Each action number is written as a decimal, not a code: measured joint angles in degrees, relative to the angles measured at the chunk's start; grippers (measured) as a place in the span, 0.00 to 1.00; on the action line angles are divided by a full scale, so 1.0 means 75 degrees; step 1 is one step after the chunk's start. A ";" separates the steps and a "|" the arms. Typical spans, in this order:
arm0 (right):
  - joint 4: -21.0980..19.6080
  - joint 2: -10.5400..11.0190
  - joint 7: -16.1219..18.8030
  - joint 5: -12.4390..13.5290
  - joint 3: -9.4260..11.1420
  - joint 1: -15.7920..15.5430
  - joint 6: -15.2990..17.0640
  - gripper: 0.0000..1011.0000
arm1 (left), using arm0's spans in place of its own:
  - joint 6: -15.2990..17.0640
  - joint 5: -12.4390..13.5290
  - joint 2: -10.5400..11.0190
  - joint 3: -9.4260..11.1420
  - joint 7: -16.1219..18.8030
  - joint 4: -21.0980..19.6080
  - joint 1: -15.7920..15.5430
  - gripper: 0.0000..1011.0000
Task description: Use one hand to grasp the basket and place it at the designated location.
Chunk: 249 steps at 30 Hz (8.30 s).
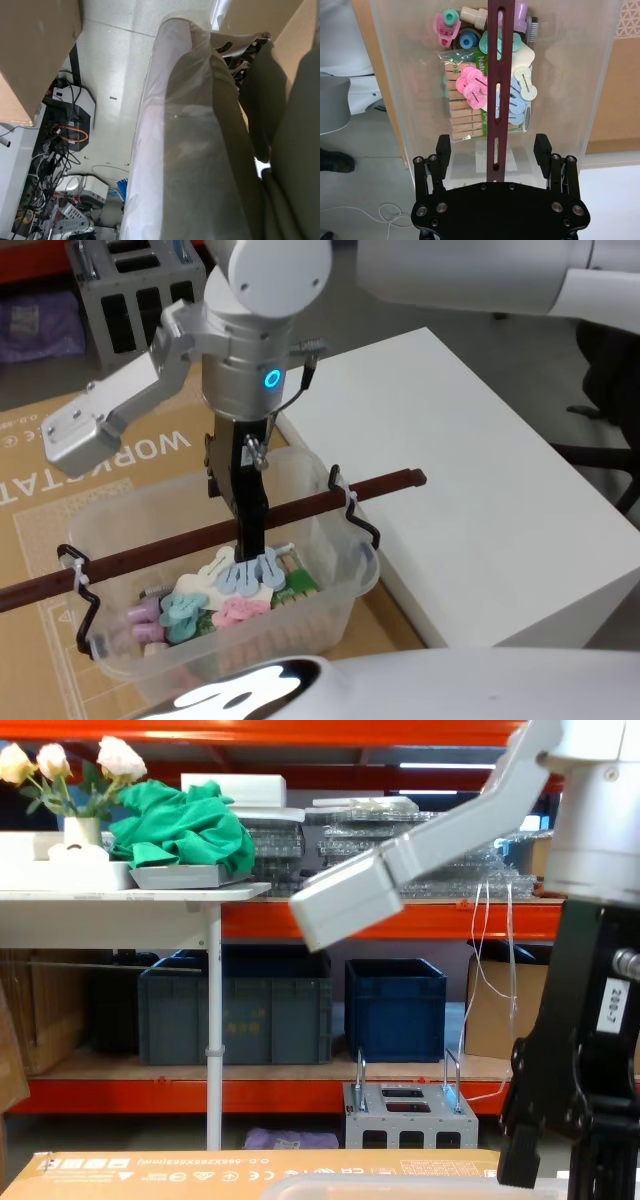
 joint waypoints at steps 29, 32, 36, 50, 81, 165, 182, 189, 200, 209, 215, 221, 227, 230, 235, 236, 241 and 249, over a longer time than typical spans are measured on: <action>0.0464 -0.0412 -0.0187 -0.0466 -0.0427 -0.0120 0.0067 0.99 | 0.0000 0.0000 0.0000 0.0000 0.0000 0.0001 -0.0001 0.00; 0.0491 -0.0429 -0.0189 -0.0472 -0.0445 -0.0121 0.0054 0.99 | 0.0000 0.0000 0.0000 0.0000 0.0000 0.0000 0.0000 0.00; 0.0536 -0.0461 -0.0190 -0.0476 -0.0467 -0.0122 0.0038 0.99 | 0.0000 0.0000 0.0000 0.0000 0.0000 0.0000 0.0000 0.00; 0.0782 -0.0579 -0.0192 -0.0419 -0.0538 -0.0111 -0.0155 0.90 | 0.0000 0.0000 -0.0001 0.0000 0.0000 0.0000 -0.0001 0.00; 0.1047 -0.0690 -0.0219 -0.0224 -0.0535 -0.0087 -0.0286 0.23 | 0.0000 0.0000 0.0000 0.0000 0.0000 0.0000 -0.0001 0.00; 0.2161 0.0631 0.0689 0.0896 0.0883 0.0821 0.0637 0.23 | 0.0000 0.0000 0.0000 0.0000 0.0000 0.0001 0.0000 0.00; 0.3127 0.0806 0.0836 0.0652 0.1160 0.0809 0.1180 0.24 | 0.0000 0.0000 -0.0001 0.0000 0.0000 0.0000 0.0000 0.00; 0.3479 0.0895 0.0873 0.0535 0.1264 0.0802 0.1375 0.23 | 0.0000 0.0000 0.0000 0.0000 0.0000 0.0000 0.0000 0.00; 0.4127 0.0954 0.1000 0.0365 0.1390 0.0792 0.1561 0.23 | 0.0000 0.0000 0.0000 0.0000 0.0000 0.0001 0.0000 0.00; 0.4654 0.0985 0.1061 0.0308 0.1524 0.0731 0.1658 0.23 | 0.0000 0.0000 -0.0001 0.0000 0.0000 0.0000 0.0000 0.00; 0.4842 0.1075 0.1101 0.0272 0.1614 0.0674 0.1745 0.23 | 0.0000 -0.0001 0.0000 0.0000 0.0000 0.0000 -0.0001 0.00; 0.4974 0.1219 0.1143 0.0220 0.1713 0.0634 0.1811 0.24 | 0.0000 0.0000 0.0000 0.0000 0.0000 0.0000 0.0000 0.00; 0.5197 0.1306 0.1160 0.0132 0.1778 0.0607 0.1869 0.23 | 0.0000 0.0000 0.0000 0.0000 0.0000 0.0001 -0.0001 0.00; 0.5333 0.1363 0.1162 0.0077 0.1828 0.0581 0.1943 0.23 | 0.0000 0.0000 0.0000 0.0000 0.0000 0.0000 0.0000 0.00; 0.5433 0.1461 0.1163 0.0026 0.1899 0.0519 0.2138 0.24 | 0.0000 -0.0001 0.0000 0.0000 0.0000 0.0000 0.0000 0.00; 0.5459 0.1490 0.1168 0.0022 0.1922 0.0490 0.2211 0.23 | 0.0000 0.0000 0.0000 0.0001 0.0000 0.0000 0.0000 0.00; 0.5549 0.1564 0.1192 0.0027 0.2002 0.0390 0.2470 0.24 | 0.0000 0.0000 0.0000 0.0000 0.0000 0.0000 0.0000 0.00; 0.5544 0.1691 0.1229 0.0091 0.2140 0.0118 0.3002 0.24 | 0.0000 0.0000 0.0000 0.0000 0.0000 0.0001 0.0000 0.00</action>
